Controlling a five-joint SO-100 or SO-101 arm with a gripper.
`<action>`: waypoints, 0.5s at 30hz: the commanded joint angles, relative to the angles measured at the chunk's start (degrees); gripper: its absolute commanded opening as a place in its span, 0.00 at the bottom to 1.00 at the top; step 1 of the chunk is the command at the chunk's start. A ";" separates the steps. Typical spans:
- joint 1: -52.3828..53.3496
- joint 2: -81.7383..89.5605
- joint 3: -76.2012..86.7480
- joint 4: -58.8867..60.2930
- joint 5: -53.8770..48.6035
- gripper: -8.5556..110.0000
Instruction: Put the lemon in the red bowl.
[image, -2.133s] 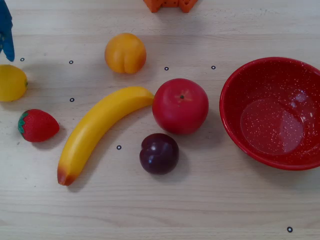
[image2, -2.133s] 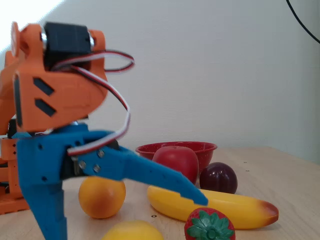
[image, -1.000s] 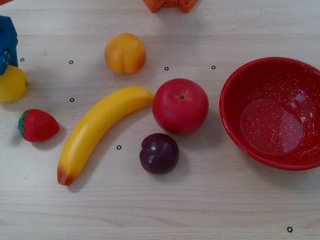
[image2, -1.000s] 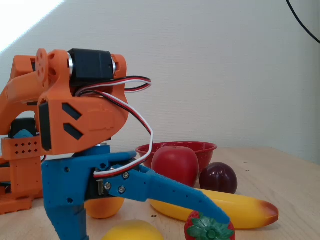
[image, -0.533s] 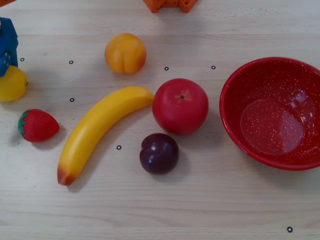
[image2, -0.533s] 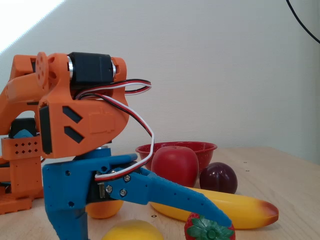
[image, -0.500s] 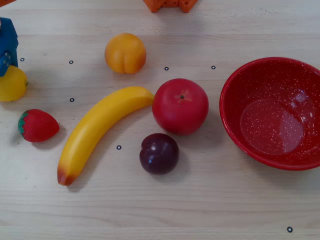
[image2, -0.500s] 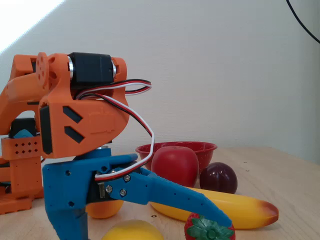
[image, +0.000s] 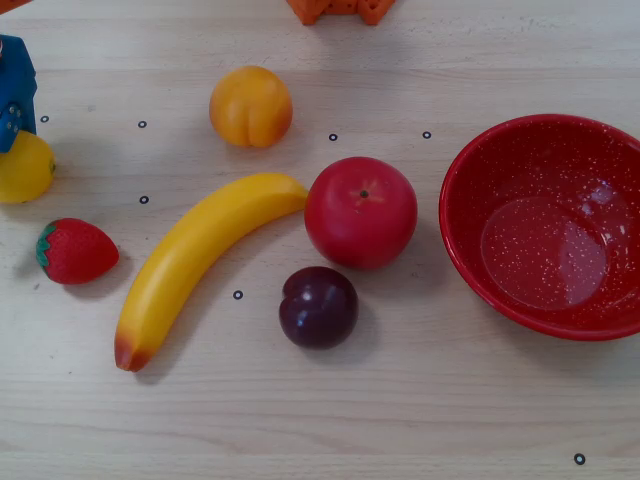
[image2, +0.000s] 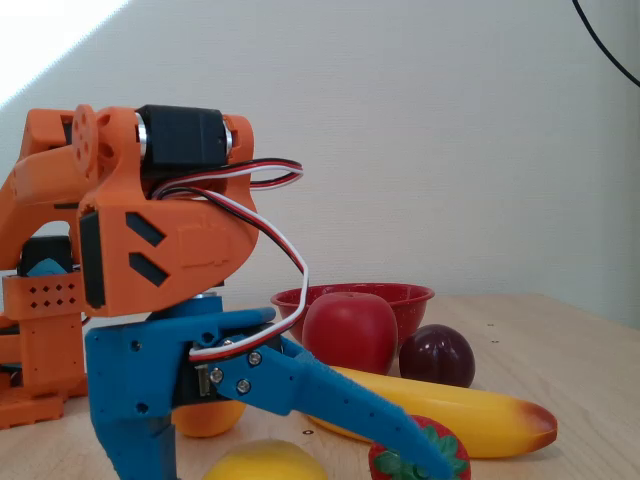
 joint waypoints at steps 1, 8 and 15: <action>0.70 2.11 -2.11 -1.23 -0.70 0.54; 0.53 2.11 -2.02 -1.23 -0.18 0.49; 0.44 2.11 -2.02 -1.49 -0.18 0.46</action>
